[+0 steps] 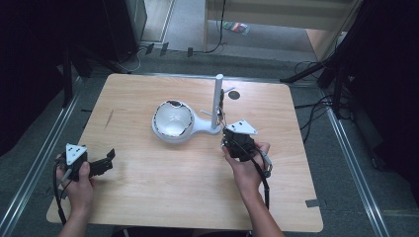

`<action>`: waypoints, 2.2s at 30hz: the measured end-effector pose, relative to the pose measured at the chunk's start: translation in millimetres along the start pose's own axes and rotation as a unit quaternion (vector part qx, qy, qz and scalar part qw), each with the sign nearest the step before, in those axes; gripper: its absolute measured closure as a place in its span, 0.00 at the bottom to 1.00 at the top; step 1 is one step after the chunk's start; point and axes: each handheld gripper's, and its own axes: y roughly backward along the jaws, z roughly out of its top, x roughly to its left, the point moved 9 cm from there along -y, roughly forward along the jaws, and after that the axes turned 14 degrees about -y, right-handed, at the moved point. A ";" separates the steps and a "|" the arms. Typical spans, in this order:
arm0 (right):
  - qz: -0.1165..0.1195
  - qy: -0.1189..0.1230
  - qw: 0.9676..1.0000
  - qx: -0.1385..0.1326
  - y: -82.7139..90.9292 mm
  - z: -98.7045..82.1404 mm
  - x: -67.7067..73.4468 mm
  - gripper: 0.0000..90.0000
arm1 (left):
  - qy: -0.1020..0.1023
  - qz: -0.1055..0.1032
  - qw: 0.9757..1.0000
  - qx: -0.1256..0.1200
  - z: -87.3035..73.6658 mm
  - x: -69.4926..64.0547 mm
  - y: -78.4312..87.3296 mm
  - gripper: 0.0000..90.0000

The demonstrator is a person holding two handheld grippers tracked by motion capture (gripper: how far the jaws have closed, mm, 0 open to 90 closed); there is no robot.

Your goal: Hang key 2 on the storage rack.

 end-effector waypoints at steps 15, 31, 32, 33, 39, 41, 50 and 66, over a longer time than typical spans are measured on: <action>-0.008 -0.002 1.000 0.013 -17.4 -3.9 -1.4 0.93 | -0.006 -0.003 1.000 -0.004 -1.6 -2.6 5.4 0.00; -0.003 0.003 1.000 -0.028 -10.2 7.5 -5.6 0.34 | -0.013 -0.003 1.000 0.000 -2.2 -4.0 5.1 0.00; 0.003 -0.003 1.000 -0.028 -8.1 8.3 -5.3 0.30 | -0.014 -0.003 1.000 0.001 -2.2 -4.0 5.0 0.00; 0.003 -0.003 1.000 -0.028 -8.1 8.3 -5.3 0.30 | -0.014 -0.003 1.000 0.001 -2.2 -4.0 5.0 0.00; 0.017 -0.036 0.996 -0.080 17.5 19.0 -2.3 0.14 | -0.012 -0.005 1.000 0.002 -2.4 -4.0 4.8 0.00; 0.039 -0.043 0.995 -0.083 23.5 22.1 -1.2 0.10 | -0.014 -0.005 1.000 0.006 -2.8 -4.0 4.2 0.00; 0.045 -0.055 0.993 -0.094 39.3 29.5 -19.7 0.00 | -0.011 -0.008 1.000 0.008 -2.5 -3.7 2.8 0.00; 0.010 -0.081 0.993 -0.091 49.9 15.8 -65.2 0.00 | -0.006 -0.011 1.000 0.009 -1.9 -2.9 0.9 0.00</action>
